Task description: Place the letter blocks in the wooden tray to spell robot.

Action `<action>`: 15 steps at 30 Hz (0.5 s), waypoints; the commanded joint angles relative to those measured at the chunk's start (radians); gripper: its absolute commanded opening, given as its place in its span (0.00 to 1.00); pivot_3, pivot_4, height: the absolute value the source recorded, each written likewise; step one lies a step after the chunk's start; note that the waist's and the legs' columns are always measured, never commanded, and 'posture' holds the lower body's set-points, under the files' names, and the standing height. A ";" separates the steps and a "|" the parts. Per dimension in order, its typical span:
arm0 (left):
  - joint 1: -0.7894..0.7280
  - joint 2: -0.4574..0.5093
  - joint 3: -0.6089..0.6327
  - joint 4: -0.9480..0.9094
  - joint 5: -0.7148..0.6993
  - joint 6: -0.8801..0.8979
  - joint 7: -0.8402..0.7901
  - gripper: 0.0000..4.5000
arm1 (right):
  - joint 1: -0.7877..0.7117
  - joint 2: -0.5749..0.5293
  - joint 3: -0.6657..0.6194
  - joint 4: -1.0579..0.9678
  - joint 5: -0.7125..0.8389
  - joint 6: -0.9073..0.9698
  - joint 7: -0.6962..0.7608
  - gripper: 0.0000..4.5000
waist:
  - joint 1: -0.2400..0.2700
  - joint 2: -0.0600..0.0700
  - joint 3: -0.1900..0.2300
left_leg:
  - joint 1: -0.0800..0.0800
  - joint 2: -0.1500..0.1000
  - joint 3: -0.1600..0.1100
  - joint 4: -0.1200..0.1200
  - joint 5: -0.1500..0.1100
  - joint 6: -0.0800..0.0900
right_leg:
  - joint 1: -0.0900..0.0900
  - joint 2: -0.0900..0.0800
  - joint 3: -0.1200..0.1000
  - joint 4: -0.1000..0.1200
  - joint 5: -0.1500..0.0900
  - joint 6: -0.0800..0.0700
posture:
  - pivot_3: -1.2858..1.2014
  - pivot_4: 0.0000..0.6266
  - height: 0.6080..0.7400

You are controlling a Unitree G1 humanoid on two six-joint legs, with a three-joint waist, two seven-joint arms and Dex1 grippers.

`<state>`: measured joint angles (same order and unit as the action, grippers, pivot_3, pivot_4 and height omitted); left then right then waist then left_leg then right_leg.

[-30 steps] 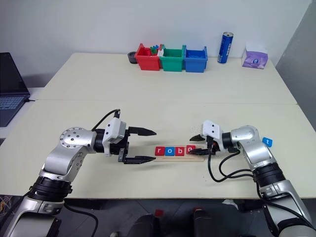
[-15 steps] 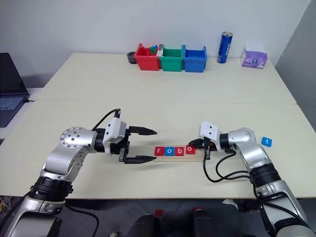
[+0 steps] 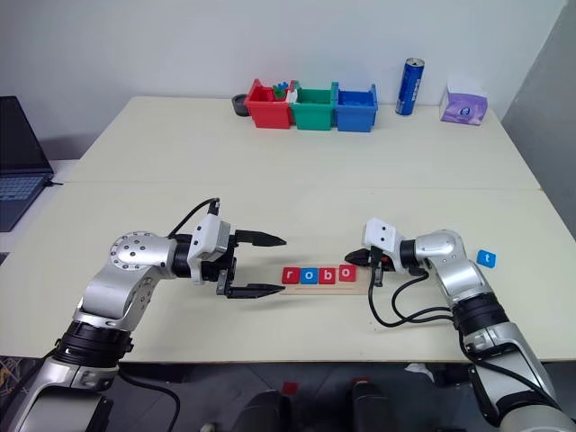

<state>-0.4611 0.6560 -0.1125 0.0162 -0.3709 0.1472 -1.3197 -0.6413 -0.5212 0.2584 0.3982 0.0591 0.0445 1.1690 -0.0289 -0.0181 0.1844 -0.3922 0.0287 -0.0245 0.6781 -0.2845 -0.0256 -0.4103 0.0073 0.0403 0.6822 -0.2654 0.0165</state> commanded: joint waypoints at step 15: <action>-0.022 0.001 0.015 0.008 0.008 -0.017 0.011 1.00 | 0.023 -0.021 0.006 -0.066 -0.005 -0.019 0.034 0.00 | 0.000 0.000 0.000 | 0.000 0.000 0.000 0.000 0.000 0.000 | 0.000 0.000 0.000 0.000 0.000 0.000 | 0.52 0.24 1.00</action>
<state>-0.4653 0.6558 -0.1125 0.0382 -0.3644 0.1448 -1.3158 -0.6089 -0.5341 0.2676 0.3595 0.0572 0.0437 1.1974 -0.0288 -0.0181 0.1844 -0.3922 0.0287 -0.0245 0.6781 -0.2845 -0.0256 -0.4103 0.0073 0.0402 0.6823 -0.2654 0.0165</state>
